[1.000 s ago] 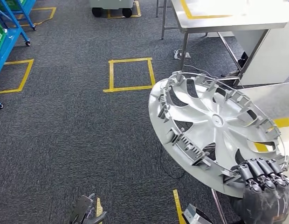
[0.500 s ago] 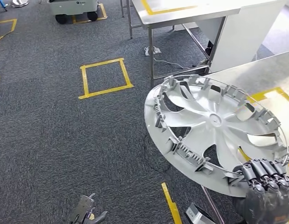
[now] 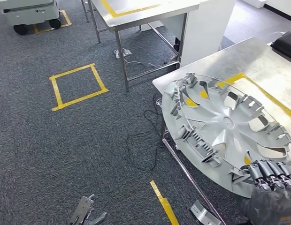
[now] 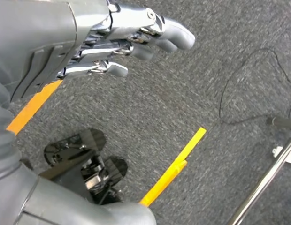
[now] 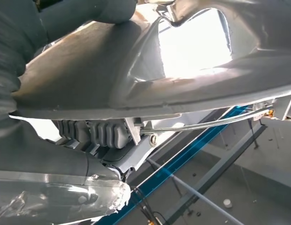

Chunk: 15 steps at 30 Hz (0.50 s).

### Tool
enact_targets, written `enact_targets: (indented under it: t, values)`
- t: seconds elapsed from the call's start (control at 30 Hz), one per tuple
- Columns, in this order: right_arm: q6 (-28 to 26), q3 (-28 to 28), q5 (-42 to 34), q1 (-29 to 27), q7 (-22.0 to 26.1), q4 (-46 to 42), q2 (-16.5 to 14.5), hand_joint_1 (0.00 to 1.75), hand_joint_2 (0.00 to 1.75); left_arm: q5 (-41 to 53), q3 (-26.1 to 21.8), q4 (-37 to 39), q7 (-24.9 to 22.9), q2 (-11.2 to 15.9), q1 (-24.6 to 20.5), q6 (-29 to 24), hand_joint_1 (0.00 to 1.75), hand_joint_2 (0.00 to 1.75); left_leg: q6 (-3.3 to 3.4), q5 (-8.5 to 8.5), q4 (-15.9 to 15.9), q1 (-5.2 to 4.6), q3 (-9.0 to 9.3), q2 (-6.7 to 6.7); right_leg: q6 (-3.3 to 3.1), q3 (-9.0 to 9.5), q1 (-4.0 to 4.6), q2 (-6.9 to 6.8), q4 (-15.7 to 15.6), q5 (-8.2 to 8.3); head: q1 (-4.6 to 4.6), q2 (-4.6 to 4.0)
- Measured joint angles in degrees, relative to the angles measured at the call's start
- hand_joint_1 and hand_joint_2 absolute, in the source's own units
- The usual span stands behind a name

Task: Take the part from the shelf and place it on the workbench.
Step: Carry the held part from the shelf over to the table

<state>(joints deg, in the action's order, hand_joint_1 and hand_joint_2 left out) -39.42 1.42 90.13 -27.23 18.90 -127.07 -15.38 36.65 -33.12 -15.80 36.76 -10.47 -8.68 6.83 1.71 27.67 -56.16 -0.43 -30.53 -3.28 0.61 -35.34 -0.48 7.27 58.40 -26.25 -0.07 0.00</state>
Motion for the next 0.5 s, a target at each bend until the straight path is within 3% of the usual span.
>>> enact_targets:
  t: [0.03, 0.1, 0.17, 0.2, 0.23, 0.3, 0.33, 0.4, 0.47, 0.5]
  values:
    - [0.0, 0.1, 0.0, 0.0, 0.0, 0.0, -0.1, 1.75, 1.75, 0.0, 0.0, 0.0, 0.0, -0.1, -0.1, 0.0, 0.0, 1.75, 0.04, -0.34, 0.6, 0.09, 0.16, 0.77, 0.22, -0.71, 0.09, -1.43, 1.0, -0.82, 0.1, 0.0]
    - [0.0, 0.2, 0.0, 0.0, 0.0, 0.0, -0.1, 1.75, 1.75, 0.0, -0.1, 0.0, 0.0, -0.1, 0.0, 0.0, 0.0, 1.75, 0.06, -0.68, 1.2, 0.1, 0.28, 2.48, 0.66, -3.33, 0.15, -5.21, 6.4, -4.18, 0.35, 0.0]
    - [0.0, 0.4, 0.0, 0.0, -0.1, 0.0, -0.1, 1.75, 1.75, 0.0, -0.1, 0.0, -0.1, -0.1, 0.3, 0.0, 0.0, 1.75, 0.09, -0.64, 1.1, 0.04, 0.14, 4.31, 1.35, -6.29, -0.14, -6.65, 13.1, -7.2, 0.46, 0.0]
    - [0.0, 0.5, 0.0, -0.1, -0.1, 0.0, -0.1, 1.75, 1.75, 0.1, -0.2, 0.0, -0.2, -0.1, 0.3, 0.0, 0.0, 1.75, 0.06, -0.6, 1.1, 0.05, 0.1, 5.2, 1.69, -6.76, -0.35, -6.9, 14.5, -7.42, 0.44, 0.0]
    - [0.0, 0.7, 0.0, -0.3, -0.2, 0.0, -0.1, 1.75, 1.75, 0.1, -0.2, 0.0, -0.2, -0.2, 0.3, 0.0, 0.0, 1.75, -0.04, -0.53, 1.1, 0.09, 0.08, 6.01, 2.01, -6.1, -0.55, -7.16, 13.7, -6.61, 0.46, 0.0]
    - [0.0, 0.9, 0.0, -0.5, -0.2, 0.0, -0.1, 1.75, 1.75, 0.3, -0.2, 0.0, -0.4, -0.3, 0.2, 0.0, 0.0, 1.75, -0.51, -0.23, 0.8, 0.18, 0.19, 7.37, 2.62, -1.81, -0.91, -8.91, 6.6, -3.52, 0.47, 0.0]
    - [0.0, 1.0, 0.0, -0.6, -0.3, 0.0, -0.1, 1.75, 1.75, 0.3, -0.2, 0.0, -0.5, -0.3, 0.1, 0.0, 0.0, 1.75, -0.89, 0.03, 0.5, 0.11, 0.22, 7.89, 2.61, 0.41, -0.94, -9.91, 3.0, -2.45, 0.49, 0.0]
    - [0.0, 1.1, 0.0, -0.9, -0.6, 0.1, -0.2, 1.75, 1.75, 0.4, -0.2, 0.0, -0.7, -0.3, -0.1, 0.0, 0.0, 1.75, -1.57, 0.38, 0.0, -0.12, 0.28, 8.66, 1.97, 2.58, -0.78, -10.85, -0.4, -1.91, 0.41, 0.0]
    - [0.0, 1.3, 0.0, -1.3, -1.0, 0.1, -0.3, 1.75, 1.75, 0.5, -0.2, 0.0, -0.8, -0.4, -0.3, 0.0, 0.0, 1.75, -1.94, 0.5, -0.2, -0.11, 0.37, 9.38, 0.98, 2.45, -0.62, -9.74, -0.3, -1.88, 0.32, 0.0]
    - [0.0, 1.4, 0.0, -1.6, -1.1, 0.1, -0.4, 1.75, 1.75, 0.5, -0.2, 0.0, -0.9, -0.4, -0.5, 0.0, 0.0, 1.75, -2.21, 0.87, -0.5, 0.02, 0.36, 9.06, 0.61, 2.36, -0.66, -9.23, -0.3, -1.8, 0.32, 0.0]
